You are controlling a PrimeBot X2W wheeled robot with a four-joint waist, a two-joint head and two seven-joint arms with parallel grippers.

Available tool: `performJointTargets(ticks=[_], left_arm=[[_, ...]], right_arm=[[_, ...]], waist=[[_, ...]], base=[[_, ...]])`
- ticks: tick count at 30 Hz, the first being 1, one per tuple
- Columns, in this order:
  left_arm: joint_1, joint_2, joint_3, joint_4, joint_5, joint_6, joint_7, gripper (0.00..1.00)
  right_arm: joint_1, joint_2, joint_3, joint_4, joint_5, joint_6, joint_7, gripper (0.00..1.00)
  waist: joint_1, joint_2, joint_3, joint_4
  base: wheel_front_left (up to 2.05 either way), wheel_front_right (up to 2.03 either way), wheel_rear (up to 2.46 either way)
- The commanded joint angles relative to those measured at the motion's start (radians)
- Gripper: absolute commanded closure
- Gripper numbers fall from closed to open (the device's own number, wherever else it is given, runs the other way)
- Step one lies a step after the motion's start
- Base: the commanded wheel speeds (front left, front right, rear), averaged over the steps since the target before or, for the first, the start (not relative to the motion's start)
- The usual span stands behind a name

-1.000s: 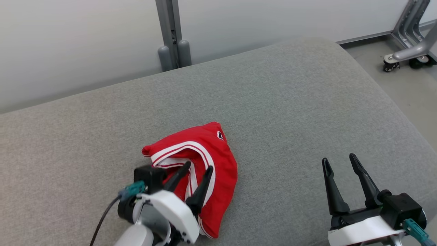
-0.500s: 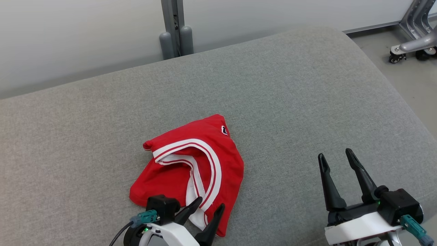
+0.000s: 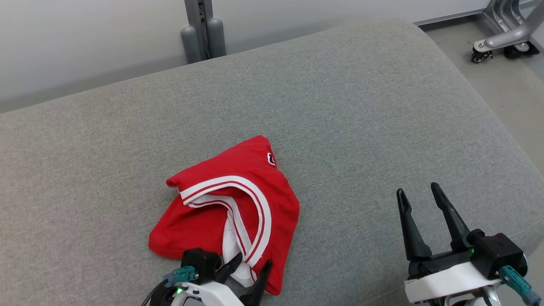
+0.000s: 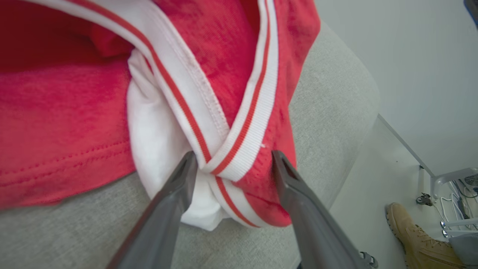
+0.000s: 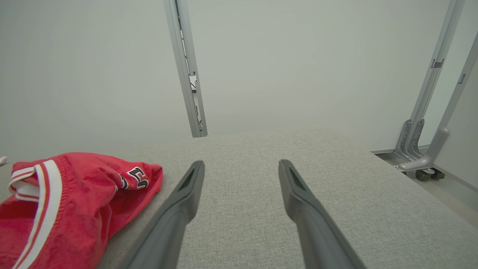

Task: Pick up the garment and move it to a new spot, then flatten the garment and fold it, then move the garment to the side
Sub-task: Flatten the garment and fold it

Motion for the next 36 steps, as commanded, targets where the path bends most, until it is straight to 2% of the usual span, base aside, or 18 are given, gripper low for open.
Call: performJointTargets(ticks=[1, 3, 4, 5, 6, 7, 14, 20, 28, 32, 36], left_arm=[[0.000, 0.003, 0.003, 0.006, -0.001, -0.004, -0.006, 0.00], [0.001, -0.015, 0.003, 0.012, -0.030, -0.021, -0.010, 0.00], [-0.003, -0.023, 0.002, 0.019, -0.039, -0.031, -0.014, 0.19], [-0.012, -0.022, 0.000, 0.030, -0.042, -0.038, -0.017, 0.64], [-0.023, -0.027, 0.001, 0.040, -0.044, -0.045, -0.027, 0.91], [-0.032, -0.033, 0.003, 0.049, -0.049, -0.053, -0.037, 1.00], [-0.051, -0.062, 0.033, 0.066, -0.102, -0.096, -0.099, 1.00], [-0.066, -0.036, 0.125, -0.074, -0.177, -0.099, -0.120, 1.00], [-0.091, 0.079, 0.303, -0.287, -0.269, -0.063, -0.073, 1.00], [-0.122, 0.158, 0.390, -0.357, -0.309, -0.046, -0.021, 1.00], [-0.184, 0.230, 0.463, -0.392, -0.359, -0.049, 0.041, 1.00]], right_arm=[[-0.009, -0.004, -0.004, -0.002, 0.003, 0.000, -0.005, 0.00], [-0.009, -0.004, -0.004, -0.003, 0.003, 0.000, -0.005, 0.00], [-0.009, -0.004, -0.003, -0.003, 0.003, 0.000, -0.005, 0.00], [-0.010, -0.005, -0.002, -0.002, 0.004, 0.000, -0.005, 0.00], [-0.012, -0.004, 0.001, -0.001, 0.004, 0.000, -0.005, 0.00], [-0.013, -0.004, 0.003, -0.001, 0.005, 0.000, -0.005, 0.00], [0.016, -0.005, 0.001, 0.002, 0.002, 0.000, -0.005, 0.00], [0.054, -0.004, -0.020, 0.004, -0.014, 0.000, -0.005, 0.00], [0.036, -0.005, -0.002, 0.002, -0.041, 0.000, -0.005, 0.00], [0.036, -0.005, 0.009, 0.008, -0.046, 0.000, -0.005, 0.00], [0.035, -0.004, 0.013, 0.009, -0.037, 0.000, -0.005, 0.00]], waist=[[0.0000, 0.0000, 0.001, 0.000], [0.0000, 0.0000, 0.003, 0.000], [0.0000, 0.0000, 0.003, 0.000], [0.0000, 0.0000, 0.003, 0.000], [0.0000, 0.0000, 0.004, -0.001], [0.0000, 0.0000, 0.005, -0.002], [0.0000, 0.0000, -0.016, -0.002], [0.0000, 0.0000, -0.054, 0.058], [0.0000, 0.0000, -0.084, 0.134], [0.0000, 0.0000, -0.081, 0.156], [0.0000, 0.0000, -0.076, 0.166]], base=[[0.00, 0.00, 0.00], [0.00, 0.00, 0.00], [0.00, 0.00, 0.00], [0.00, 0.00, 0.00], [0.00, 0.00, 0.00], [0.00, 0.00, 0.00], [0.00, 0.00, 0.00], [0.00, 0.00, 0.00], [0.00, 0.00, 0.00], [0.00, 0.00, 0.00], [0.00, 0.00, 0.00]])
